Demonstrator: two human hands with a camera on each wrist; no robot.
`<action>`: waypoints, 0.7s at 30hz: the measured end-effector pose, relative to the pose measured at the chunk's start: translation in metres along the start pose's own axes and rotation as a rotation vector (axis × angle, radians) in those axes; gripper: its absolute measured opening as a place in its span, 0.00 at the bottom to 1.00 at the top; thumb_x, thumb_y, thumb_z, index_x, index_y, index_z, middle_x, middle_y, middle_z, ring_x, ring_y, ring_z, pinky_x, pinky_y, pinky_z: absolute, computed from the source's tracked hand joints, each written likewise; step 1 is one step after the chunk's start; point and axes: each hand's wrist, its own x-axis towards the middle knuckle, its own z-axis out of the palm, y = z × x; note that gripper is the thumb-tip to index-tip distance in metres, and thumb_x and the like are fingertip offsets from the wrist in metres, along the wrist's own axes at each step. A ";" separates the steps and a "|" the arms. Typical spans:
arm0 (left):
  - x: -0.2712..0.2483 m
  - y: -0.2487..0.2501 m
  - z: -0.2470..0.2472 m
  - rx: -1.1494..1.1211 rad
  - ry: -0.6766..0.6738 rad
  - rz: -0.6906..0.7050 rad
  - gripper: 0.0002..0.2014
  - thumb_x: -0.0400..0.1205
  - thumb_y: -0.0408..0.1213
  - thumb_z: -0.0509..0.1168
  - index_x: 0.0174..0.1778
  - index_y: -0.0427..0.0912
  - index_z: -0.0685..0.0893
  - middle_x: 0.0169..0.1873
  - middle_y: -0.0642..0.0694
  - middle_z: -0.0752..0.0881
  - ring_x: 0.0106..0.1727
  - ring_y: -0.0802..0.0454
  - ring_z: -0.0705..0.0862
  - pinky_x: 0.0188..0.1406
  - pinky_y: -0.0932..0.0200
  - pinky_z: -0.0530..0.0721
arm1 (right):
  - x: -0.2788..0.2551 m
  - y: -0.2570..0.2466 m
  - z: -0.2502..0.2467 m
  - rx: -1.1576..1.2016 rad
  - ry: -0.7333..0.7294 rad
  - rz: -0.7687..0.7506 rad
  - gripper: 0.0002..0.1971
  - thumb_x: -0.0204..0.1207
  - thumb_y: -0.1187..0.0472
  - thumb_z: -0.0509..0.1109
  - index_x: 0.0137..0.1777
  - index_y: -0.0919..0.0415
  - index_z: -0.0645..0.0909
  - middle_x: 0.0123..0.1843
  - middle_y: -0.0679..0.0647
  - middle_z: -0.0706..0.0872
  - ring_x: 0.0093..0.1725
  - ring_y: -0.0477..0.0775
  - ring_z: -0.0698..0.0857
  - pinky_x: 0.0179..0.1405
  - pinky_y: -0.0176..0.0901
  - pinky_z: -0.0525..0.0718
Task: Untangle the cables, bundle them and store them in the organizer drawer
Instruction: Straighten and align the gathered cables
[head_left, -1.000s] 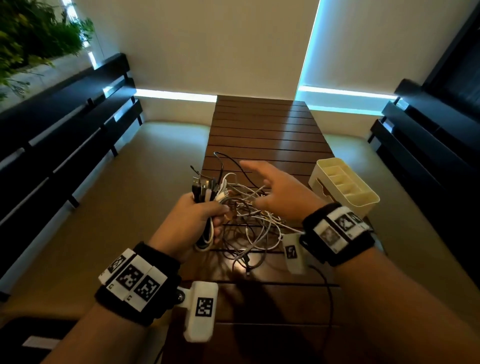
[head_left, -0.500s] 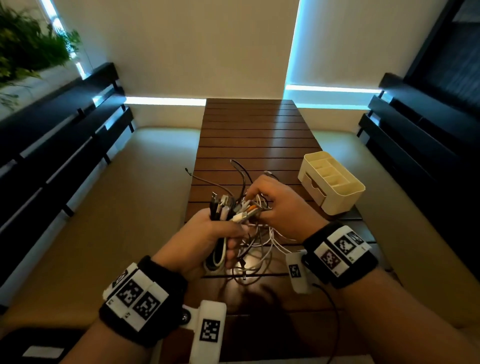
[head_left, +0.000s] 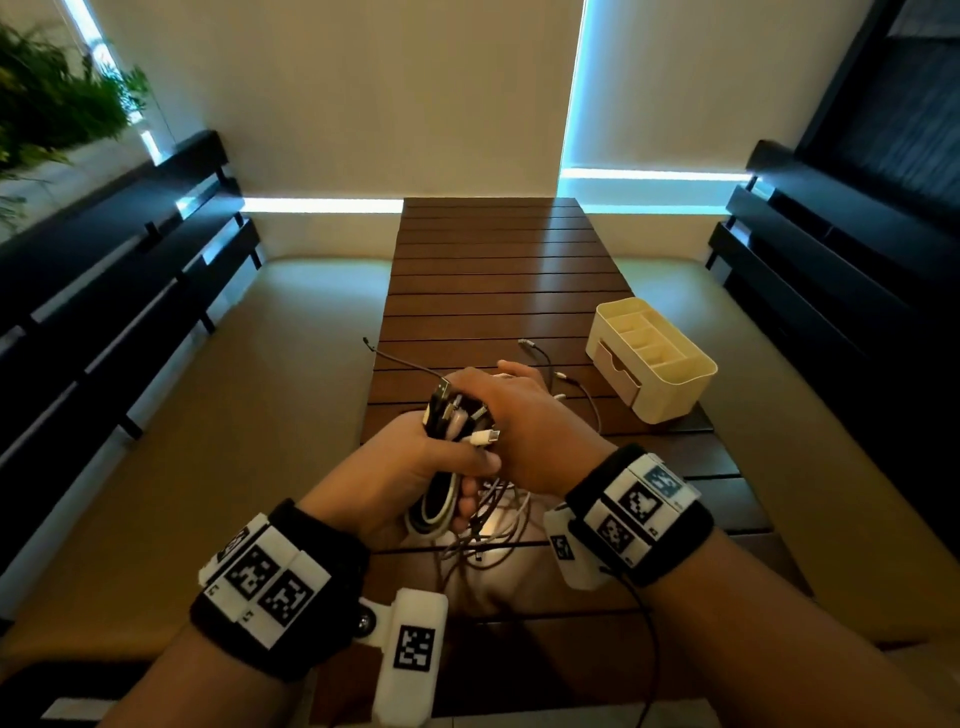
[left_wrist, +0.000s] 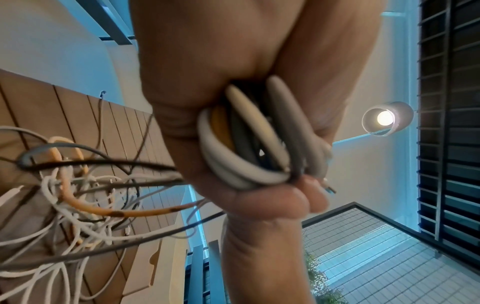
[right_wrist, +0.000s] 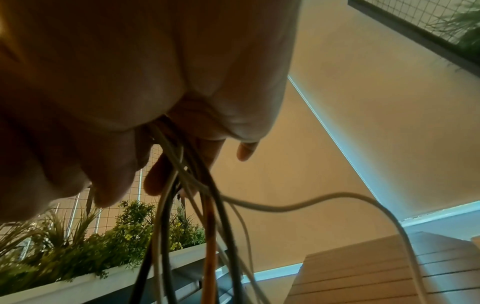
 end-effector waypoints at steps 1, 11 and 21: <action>-0.001 0.001 -0.001 -0.007 -0.007 0.017 0.06 0.77 0.23 0.69 0.38 0.37 0.82 0.24 0.41 0.79 0.22 0.49 0.79 0.21 0.58 0.82 | 0.001 0.001 -0.001 0.024 -0.005 0.013 0.28 0.75 0.58 0.77 0.73 0.48 0.71 0.56 0.39 0.82 0.68 0.47 0.79 0.81 0.44 0.52; -0.003 -0.013 -0.004 -0.091 -0.009 0.039 0.06 0.72 0.30 0.71 0.36 0.38 0.78 0.21 0.45 0.70 0.20 0.52 0.72 0.20 0.60 0.74 | 0.007 0.029 -0.003 0.056 0.155 0.037 0.06 0.74 0.55 0.75 0.50 0.51 0.87 0.41 0.35 0.73 0.52 0.49 0.73 0.54 0.55 0.79; -0.013 -0.003 -0.010 -0.042 -0.023 0.089 0.01 0.76 0.32 0.72 0.40 0.40 0.88 0.24 0.43 0.78 0.24 0.50 0.80 0.26 0.56 0.83 | -0.018 0.036 -0.023 0.344 -0.119 0.225 0.41 0.64 0.48 0.85 0.75 0.33 0.69 0.71 0.30 0.72 0.74 0.39 0.69 0.75 0.48 0.70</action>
